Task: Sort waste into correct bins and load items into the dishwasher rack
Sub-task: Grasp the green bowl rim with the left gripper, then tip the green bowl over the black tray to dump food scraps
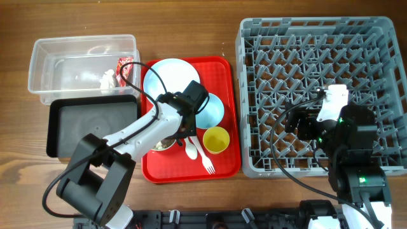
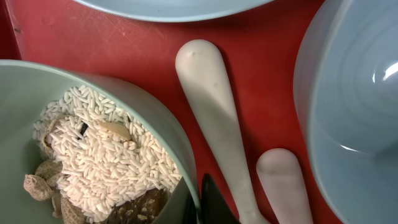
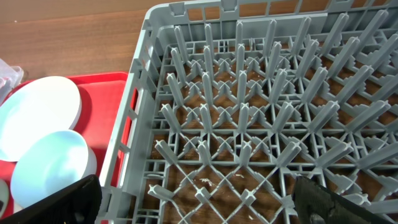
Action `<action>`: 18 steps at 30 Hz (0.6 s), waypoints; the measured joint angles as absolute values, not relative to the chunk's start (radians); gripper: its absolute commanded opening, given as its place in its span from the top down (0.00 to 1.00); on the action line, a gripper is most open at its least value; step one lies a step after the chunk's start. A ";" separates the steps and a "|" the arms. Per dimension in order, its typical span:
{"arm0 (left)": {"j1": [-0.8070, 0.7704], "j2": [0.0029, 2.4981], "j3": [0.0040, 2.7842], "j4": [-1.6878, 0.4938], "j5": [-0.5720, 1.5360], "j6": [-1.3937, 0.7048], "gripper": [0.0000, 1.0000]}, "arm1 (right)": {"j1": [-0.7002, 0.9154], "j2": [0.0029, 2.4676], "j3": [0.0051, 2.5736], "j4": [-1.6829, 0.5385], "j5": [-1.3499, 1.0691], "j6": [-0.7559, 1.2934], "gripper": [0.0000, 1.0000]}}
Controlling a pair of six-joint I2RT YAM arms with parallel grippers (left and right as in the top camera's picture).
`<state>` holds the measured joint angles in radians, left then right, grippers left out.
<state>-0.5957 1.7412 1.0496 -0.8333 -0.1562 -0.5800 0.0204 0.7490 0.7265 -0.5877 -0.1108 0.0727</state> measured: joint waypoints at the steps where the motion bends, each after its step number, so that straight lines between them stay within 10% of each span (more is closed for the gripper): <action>1: -0.596 1.741 1.050 -0.833 -0.158 -0.580 0.96 | 0.020 0.749 0.727 -0.588 -0.111 0.073 0.00; 10: -0.539 1.560 1.126 -0.984 -0.136 -0.523 0.96 | 0.020 0.749 0.727 -0.588 -0.111 0.073 0.00; 18: 0.002 1.466 1.122 -0.973 0.304 -0.227 0.96 | 0.020 0.749 0.727 -0.587 -0.111 0.073 0.00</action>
